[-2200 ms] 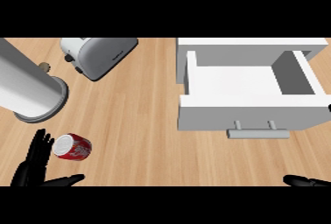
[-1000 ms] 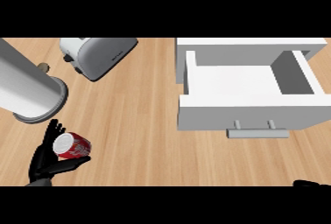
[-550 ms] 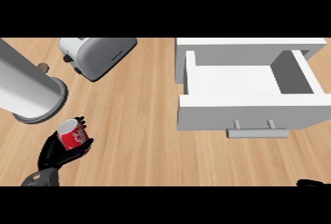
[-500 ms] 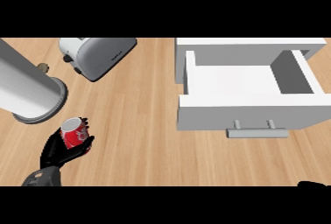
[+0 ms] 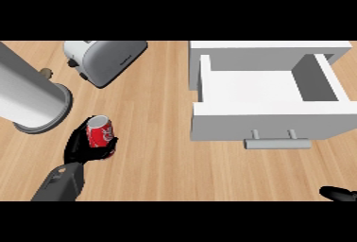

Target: Pick up the can, place it into the drawer and close the drawer

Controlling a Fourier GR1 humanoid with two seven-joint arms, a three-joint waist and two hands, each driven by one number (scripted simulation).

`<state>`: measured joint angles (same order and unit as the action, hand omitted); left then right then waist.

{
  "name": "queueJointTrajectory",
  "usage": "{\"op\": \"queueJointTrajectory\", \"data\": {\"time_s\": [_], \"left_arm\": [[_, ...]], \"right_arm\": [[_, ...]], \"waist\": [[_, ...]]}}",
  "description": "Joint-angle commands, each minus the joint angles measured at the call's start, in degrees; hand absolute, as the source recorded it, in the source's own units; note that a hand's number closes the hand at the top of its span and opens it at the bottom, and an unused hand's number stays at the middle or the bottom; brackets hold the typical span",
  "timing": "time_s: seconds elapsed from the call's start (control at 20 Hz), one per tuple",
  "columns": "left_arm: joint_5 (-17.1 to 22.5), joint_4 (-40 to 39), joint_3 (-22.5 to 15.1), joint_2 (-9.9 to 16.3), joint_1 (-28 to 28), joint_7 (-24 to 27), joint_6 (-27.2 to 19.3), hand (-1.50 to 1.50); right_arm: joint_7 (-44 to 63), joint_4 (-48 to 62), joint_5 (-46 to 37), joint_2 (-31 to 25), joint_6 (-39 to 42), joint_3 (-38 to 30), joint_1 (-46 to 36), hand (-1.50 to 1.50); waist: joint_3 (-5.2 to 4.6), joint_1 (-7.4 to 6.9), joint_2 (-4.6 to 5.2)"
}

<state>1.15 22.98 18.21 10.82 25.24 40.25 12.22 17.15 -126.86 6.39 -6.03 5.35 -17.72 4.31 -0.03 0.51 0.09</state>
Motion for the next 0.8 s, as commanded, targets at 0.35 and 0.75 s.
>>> {"op": "queueJointTrajectory", "data": {"time_s": [0.35, 0.75], "left_arm": [[2.3, -2.0, 0.6, -6.3, 11.3, -1.5, -7.5, 1.5], [3.4, 8.9, -7.2, -10.7, 18.6, -15.4, -15.3, 1.5]], "right_arm": [[1.6, -3.5, 0.9, -0.6, 0.5, -1.2, 1.2, -1.5], [0.1, -0.9, -0.3, -0.3, -0.1, -1.3, -0.4, -1.5]], "waist": [[-0.02, 0.31, 0.07], [0.05, -0.35, -0.29]]}}
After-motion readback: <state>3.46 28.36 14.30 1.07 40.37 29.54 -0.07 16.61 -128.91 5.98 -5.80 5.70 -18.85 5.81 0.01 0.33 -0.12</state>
